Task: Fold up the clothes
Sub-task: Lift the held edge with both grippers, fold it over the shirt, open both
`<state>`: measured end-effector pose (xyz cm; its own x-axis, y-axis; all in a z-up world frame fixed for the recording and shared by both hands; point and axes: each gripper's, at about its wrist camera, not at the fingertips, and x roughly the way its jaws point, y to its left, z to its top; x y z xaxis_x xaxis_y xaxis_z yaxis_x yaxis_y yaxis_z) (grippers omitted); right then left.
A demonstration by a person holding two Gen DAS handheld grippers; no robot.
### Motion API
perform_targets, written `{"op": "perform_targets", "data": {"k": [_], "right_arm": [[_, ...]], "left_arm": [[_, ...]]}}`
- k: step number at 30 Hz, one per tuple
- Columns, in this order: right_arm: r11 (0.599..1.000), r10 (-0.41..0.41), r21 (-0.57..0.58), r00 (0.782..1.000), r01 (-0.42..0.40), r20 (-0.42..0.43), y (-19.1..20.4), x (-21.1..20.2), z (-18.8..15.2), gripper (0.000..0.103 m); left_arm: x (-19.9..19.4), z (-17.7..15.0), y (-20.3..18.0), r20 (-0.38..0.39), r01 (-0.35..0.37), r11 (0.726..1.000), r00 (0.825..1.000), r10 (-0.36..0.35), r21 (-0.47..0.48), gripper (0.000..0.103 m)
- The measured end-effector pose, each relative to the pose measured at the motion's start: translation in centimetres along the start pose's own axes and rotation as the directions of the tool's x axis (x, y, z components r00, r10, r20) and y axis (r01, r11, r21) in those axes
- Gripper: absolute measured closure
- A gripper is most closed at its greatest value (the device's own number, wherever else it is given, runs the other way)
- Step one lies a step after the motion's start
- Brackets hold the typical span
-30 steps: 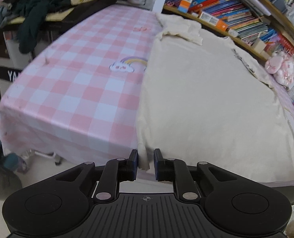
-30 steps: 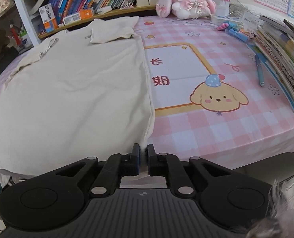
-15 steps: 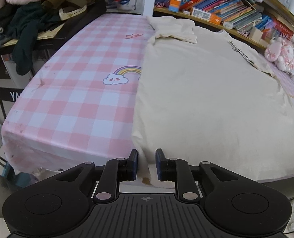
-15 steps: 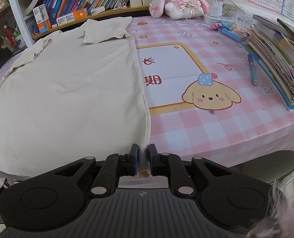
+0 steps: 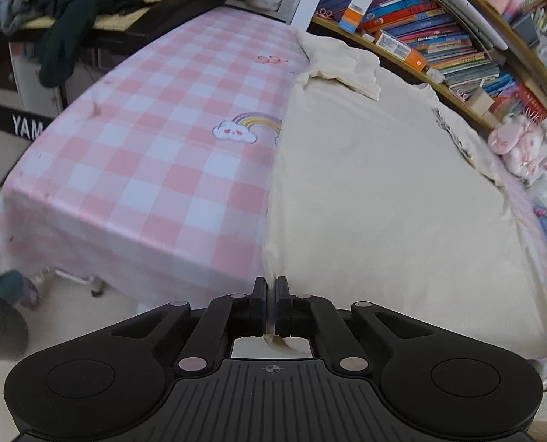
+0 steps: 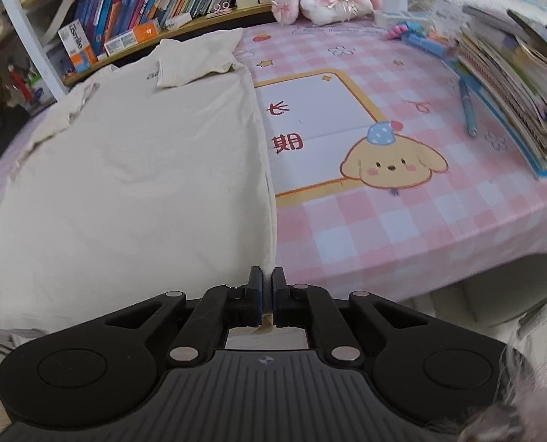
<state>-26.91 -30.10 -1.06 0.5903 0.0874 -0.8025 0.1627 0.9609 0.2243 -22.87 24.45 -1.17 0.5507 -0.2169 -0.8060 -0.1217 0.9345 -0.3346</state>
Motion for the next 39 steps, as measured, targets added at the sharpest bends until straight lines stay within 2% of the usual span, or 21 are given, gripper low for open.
{"op": "perform_targets", "data": {"k": [6,12,14,17,18,20,23,25,27,29,30,31,33,39], "right_arm": [[0.992,0.051,0.115,0.997,-0.044,-0.06,-2.2,-3.0,-1.6,0.099],[0.979,0.096,0.194,0.984,-0.066,-0.149,-3.6,-4.8,-4.4,0.099],[0.973,0.112,0.218,0.978,-0.072,-0.178,-4.0,-5.3,-5.4,0.099],[0.964,0.137,0.253,0.966,-0.079,-0.22,-4.6,-6.1,-6.9,0.099],[0.952,0.174,0.284,0.964,-0.112,-0.203,-4.7,-6.5,-6.8,0.099],[0.905,0.269,0.365,0.959,-0.22,-0.089,-5.0,-7.9,-5.4,0.099],[0.822,0.339,0.439,0.931,-0.363,0.135,-5.9,-9.6,-3.1,0.099],[0.765,0.347,0.468,0.895,-0.444,0.281,-6.6,-10.3,-1.6,0.099],[0.702,0.344,0.504,0.859,-0.503,0.378,-7.0,-9.4,-0.2,0.099],[0.634,0.332,0.535,0.822,-0.558,0.464,-7.3,-8.2,1.2,0.099],[0.61,0.33,0.542,0.807,-0.578,0.49,-7.2,-7.5,2.0,0.099],[0.59,0.331,0.545,0.795,-0.595,0.509,-7.0,-6.7,3.0,0.099],[0.563,0.329,0.553,0.781,-0.614,0.532,-6.4,-5.3,5.2,0.099],[0.513,0.33,0.566,0.757,-0.645,0.564,-5.5,-1.9,11.7,0.099]], "left_arm": [[-1.2,-2.5,1.9,-0.113,0.06,0.997,0.991,-0.066,-0.056,0.101],[-0.7,-5.6,4.0,-0.246,0.082,0.992,0.964,-0.103,-0.097,0.101],[-0.9,-5.3,4.1,-0.241,0.123,0.987,0.96,-0.146,-0.106,0.101],[-2.1,-3.1,4.0,-0.161,0.22,0.967,0.958,-0.239,-0.126,0.101],[-2.5,-2.2,4.1,-0.127,0.25,0.958,0.955,-0.268,-0.142,0.101],[-3.3,0.0,4.8,-0.02,0.322,0.923,0.943,-0.333,-0.213,0.101],[-3.3,2.6,6.0,0.153,0.431,0.843,0.903,-0.403,-0.322,0.101],[-2.5,3.9,6.3,0.251,0.499,0.789,0.866,-0.433,-0.358,0.101],[-1.5,5.0,5.7,0.322,0.552,0.736,0.832,-0.453,-0.392,0.101],[-0.7,6.6,4.8,0.377,0.591,0.7,0.803,-0.462,-0.401,0.101],[-0.5,7.3,4.3,0.394,0.603,0.693,0.793,-0.464,-0.397,0.101],[-0.3,8.4,3.5,0.404,0.602,0.701,0.792,-0.458,-0.384,0.101],[0.3,10.6,2.2,0.412,0.592,0.717,0.795,-0.445,-0.368,0.101],[2.6,15.5,0.7,0.431,0.561,0.726,0.813,-0.392,-0.398,0.101]]}}
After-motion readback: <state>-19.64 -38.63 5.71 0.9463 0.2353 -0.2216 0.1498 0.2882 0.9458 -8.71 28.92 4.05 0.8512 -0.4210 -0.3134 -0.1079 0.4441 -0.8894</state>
